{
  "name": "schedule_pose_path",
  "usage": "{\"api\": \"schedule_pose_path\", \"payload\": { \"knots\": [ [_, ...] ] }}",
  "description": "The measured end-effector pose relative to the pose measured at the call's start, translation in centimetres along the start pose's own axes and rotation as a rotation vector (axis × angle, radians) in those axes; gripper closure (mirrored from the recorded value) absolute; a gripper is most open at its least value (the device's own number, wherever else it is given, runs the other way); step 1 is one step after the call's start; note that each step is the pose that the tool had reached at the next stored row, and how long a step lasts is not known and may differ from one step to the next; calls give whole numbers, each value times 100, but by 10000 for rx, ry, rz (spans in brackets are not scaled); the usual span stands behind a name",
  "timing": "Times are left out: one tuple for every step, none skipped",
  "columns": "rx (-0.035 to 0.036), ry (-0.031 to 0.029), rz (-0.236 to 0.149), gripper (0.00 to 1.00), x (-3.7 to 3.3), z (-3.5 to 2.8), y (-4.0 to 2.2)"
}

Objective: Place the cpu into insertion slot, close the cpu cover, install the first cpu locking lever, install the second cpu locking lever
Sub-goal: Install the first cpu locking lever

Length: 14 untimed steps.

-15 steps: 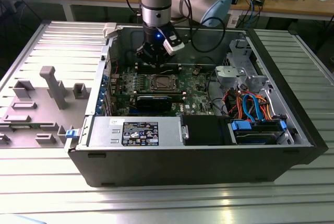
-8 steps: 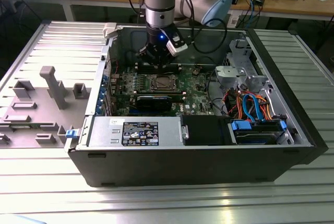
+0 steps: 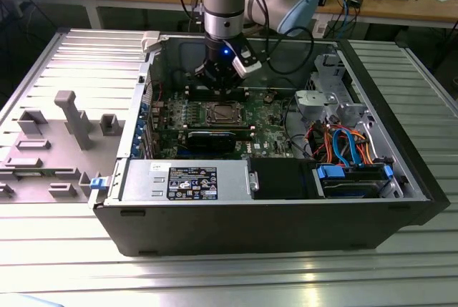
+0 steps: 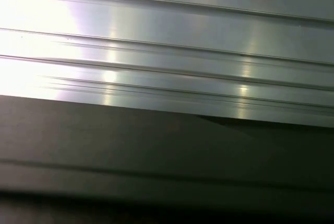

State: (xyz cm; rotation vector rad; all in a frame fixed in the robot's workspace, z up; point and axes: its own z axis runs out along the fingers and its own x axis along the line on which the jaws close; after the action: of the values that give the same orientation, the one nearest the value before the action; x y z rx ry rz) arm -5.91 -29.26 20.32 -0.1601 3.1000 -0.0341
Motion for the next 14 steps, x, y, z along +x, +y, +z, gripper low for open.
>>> {"api": "schedule_pose_path", "payload": {
  "knots": [
    [-1, 3, 0, 89, -10, 4, -2],
    [0, 7, 0, 89, -18, 6, -4],
    [0, 8, 0, 89, -23, 8, -6],
    [-1, 9, 1, 89, -28, 10, -7],
    [-2, 10, 1, 89, -35, 13, -8],
    [-1, 13, 0, 89, -41, 14, -10],
    [-1, 15, 1, 89, -49, 16, -11],
    [-8, 11, 0, 89, -60, 19, -11],
    [-8, 17, 0, 89, -70, 21, -13],
    [-6, 23, 0, 89, -82, 21, -15],
    [-6, 27, -1, 89, -89, 21, -16],
    [-5, 28, -2, 89, -94, 21, -17],
    [-4, 27, -2, 89, -96, 21, -17],
    [-3, 27, -2, 89, -96, 18, -16]
  ]
}}
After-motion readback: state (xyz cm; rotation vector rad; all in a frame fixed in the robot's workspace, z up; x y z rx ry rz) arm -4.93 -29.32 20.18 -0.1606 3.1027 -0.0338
